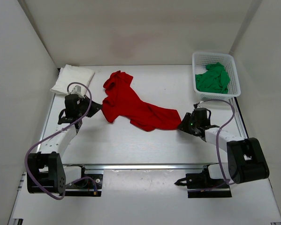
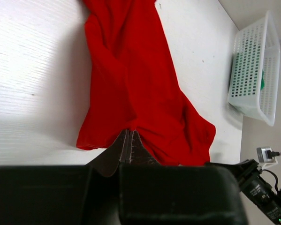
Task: Fold and stack the t-shirts
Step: Flatten out the tshirt
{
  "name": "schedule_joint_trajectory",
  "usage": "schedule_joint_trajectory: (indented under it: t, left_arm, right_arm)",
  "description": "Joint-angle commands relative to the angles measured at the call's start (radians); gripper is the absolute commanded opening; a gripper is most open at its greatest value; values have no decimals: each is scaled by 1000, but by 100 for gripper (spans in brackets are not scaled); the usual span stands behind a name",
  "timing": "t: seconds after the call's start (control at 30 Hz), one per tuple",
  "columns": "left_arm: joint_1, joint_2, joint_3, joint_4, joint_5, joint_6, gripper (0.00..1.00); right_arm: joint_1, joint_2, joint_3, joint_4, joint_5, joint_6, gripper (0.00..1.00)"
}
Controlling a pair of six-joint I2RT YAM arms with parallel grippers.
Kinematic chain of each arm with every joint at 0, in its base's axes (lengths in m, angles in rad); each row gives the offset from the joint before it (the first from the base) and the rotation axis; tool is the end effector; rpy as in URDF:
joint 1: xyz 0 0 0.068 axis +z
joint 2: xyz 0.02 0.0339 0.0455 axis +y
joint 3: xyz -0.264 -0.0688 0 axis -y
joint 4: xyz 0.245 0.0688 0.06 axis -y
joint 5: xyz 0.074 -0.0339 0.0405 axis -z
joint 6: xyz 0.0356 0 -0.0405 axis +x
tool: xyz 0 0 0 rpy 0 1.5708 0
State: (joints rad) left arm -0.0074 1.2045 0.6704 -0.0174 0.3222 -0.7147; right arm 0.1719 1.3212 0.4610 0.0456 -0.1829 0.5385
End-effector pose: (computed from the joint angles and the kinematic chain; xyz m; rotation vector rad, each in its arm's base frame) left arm 0.2586 -0.0132 0.2304 -0.5689 2.1123 -0.7614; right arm 0.2303 0.0466 0.1435 0.3571 2.4136 0.5465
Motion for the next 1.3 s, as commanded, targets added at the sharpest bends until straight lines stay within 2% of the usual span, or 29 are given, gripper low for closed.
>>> schedule_joint_trajectory:
  t: [0.0,0.13,0.3,0.43,0.53,0.6,0.63,0.7,0.73,0.83,0.93,1.03,1.17,1.27]
  left_arm:
    - [-19,-31,21,40,26,-3,0]
    - [-23,-34,24,40,32,7,0]
    - [-31,-40,72,24,58,-5,0]
    - [-25,-63,257,-56,100,14,0]
    - [32,-68,432,-79,195,-17,0]
    - [99,-72,535,-85,279,-63,0]
    - [142,-74,599,-84,305,-90,0]
    - [202,-69,679,-70,362,-142,0]
    - [228,-60,711,-46,373,-161,0]
    - [280,-34,797,-16,425,-244,0]
    - [308,-7,866,-38,419,-240,0]
    - [293,27,890,-88,365,-185,0]
    - [242,94,848,-133,269,-103,0]
    - [183,180,844,-156,197,-46,0]
  right_arm:
    - [14,35,7,-29,71,-11,21]
    - [14,24,1,-20,91,5,1]
    - [15,-95,76,-93,122,5,0]
    - [60,-275,234,-266,213,-41,0]
    - [67,-332,451,-392,240,-96,0]
    - [78,-324,670,-471,252,-152,0]
    - [81,-307,739,-533,267,-169,1]
    - [116,-255,1025,-619,335,-250,0]
    - [126,-199,1109,-675,370,-259,0]
    - [98,-64,1506,-780,291,-314,0]
    - [15,71,1739,-848,192,-311,0]
    - [-25,165,1789,-862,88,-304,0]
    - [-61,207,1658,-762,19,-293,0]
    - [-84,298,1645,-734,-27,-288,0]
